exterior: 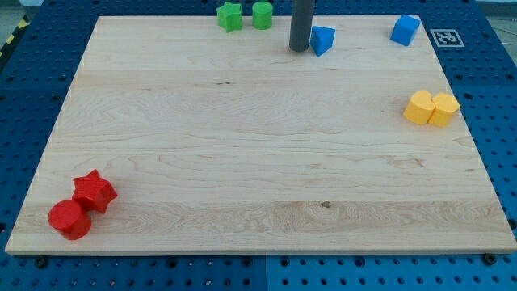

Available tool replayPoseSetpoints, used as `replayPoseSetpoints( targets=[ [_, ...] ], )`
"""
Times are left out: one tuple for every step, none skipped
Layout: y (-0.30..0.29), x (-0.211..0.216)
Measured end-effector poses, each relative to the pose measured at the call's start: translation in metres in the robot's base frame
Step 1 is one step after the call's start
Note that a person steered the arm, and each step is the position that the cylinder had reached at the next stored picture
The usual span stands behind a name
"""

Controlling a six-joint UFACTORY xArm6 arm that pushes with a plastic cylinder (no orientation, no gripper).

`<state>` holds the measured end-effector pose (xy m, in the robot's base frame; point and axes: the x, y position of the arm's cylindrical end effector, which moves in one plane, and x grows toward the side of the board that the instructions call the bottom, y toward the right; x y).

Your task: Push the blue triangle slightly to the right

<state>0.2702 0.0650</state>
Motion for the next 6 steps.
replayPoseSetpoints(
  targets=[
    [0.0, -0.005],
    [0.0, -0.005],
    [0.0, -0.005],
    [0.003, -0.005],
    [0.005, -0.003],
    [0.01, -0.003]
  ],
)
